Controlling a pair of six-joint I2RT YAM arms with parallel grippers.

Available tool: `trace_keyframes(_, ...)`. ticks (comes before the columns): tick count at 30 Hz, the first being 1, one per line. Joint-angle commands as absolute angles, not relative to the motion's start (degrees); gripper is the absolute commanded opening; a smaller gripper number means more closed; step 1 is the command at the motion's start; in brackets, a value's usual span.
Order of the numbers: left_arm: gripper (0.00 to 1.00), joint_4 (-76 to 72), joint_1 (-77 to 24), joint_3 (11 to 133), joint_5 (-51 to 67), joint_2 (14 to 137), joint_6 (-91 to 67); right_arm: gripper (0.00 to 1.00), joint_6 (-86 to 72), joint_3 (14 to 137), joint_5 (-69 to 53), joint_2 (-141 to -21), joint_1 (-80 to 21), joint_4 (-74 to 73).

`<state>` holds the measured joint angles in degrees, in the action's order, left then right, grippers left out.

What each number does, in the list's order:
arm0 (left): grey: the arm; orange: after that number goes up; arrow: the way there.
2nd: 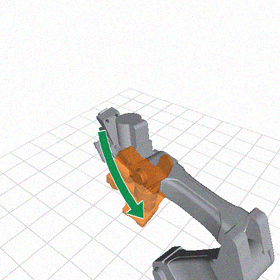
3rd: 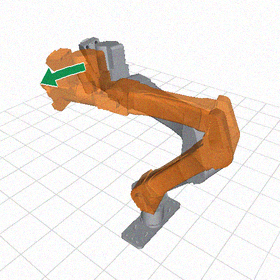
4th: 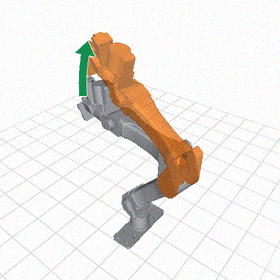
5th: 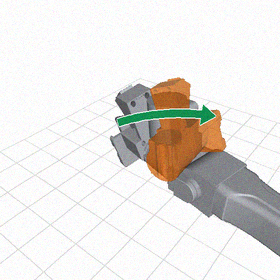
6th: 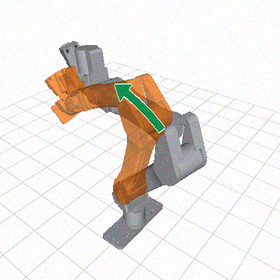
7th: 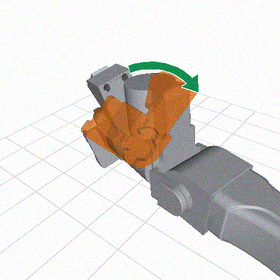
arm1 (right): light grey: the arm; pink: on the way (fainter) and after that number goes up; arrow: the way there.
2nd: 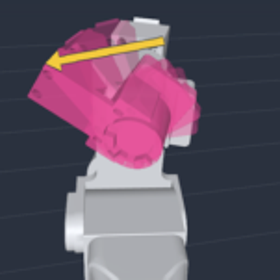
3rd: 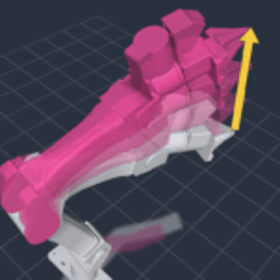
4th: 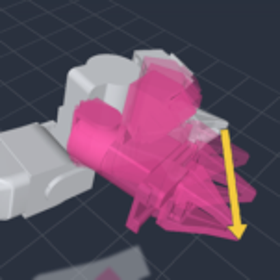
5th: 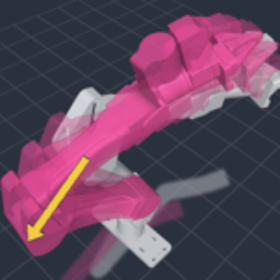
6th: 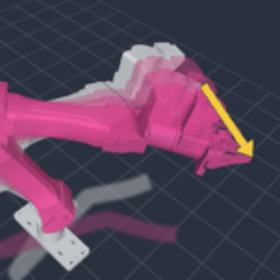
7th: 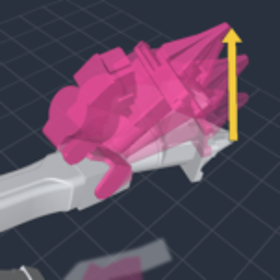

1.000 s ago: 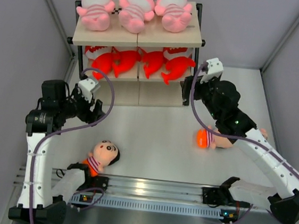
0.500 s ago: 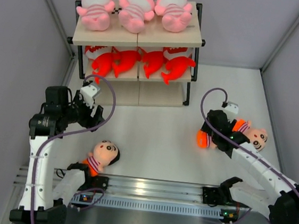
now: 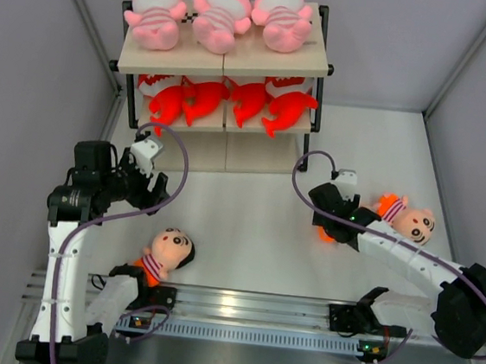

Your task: Place and organize the stuffed toys onto the shelf

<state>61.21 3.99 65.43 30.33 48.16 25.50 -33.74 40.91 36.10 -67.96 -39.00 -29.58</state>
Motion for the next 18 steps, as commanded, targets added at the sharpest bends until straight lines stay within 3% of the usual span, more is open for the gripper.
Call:
trace_keyframes(1, 0.79, 60.9, 4.0, 64.8, 30.3, 47.8, 26.1, 0.59, -34.6, 40.5, 35.5, -68.4, -40.3, -30.2)
trace_keyframes(3, 0.79, 60.9, 4.0, 64.6, 30.2, 47.7, 26.2, 0.51, -34.2, 39.9, 35.5, -69.4, -40.3, -30.0)
trace_keyframes(4, 0.79, 60.9, 4.0, 64.7, 30.2, 47.7, 26.1, 0.38, -33.8, 39.9, 35.4, -69.9, -40.3, -29.8)
trace_keyframes(6, 0.79, 60.9, 4.0, 64.7, 30.1, 47.6, 26.0, 0.25, -32.9, 40.3, 34.9, -70.8, -40.3, -29.4)
trace_keyframes(7, 0.79, 60.9, 4.0, 64.8, 30.2, 47.5, 25.9, 0.14, -31.8, 40.4, 34.3, -71.0, -40.3, -29.4)
trace_keyframes(10, 0.79, 60.9, 4.0, 64.8, 30.1, 47.4, 25.9, 0.0, -27.7, 41.5, 32.4, -70.2, -41.0, -27.6)
trace_keyframes(18, 0.79, 60.9, 4.0, 64.4, 30.6, 47.4, 26.5, 0.0, 0.0, 46.7, 22.7, -68.4, -57.0, -14.8)
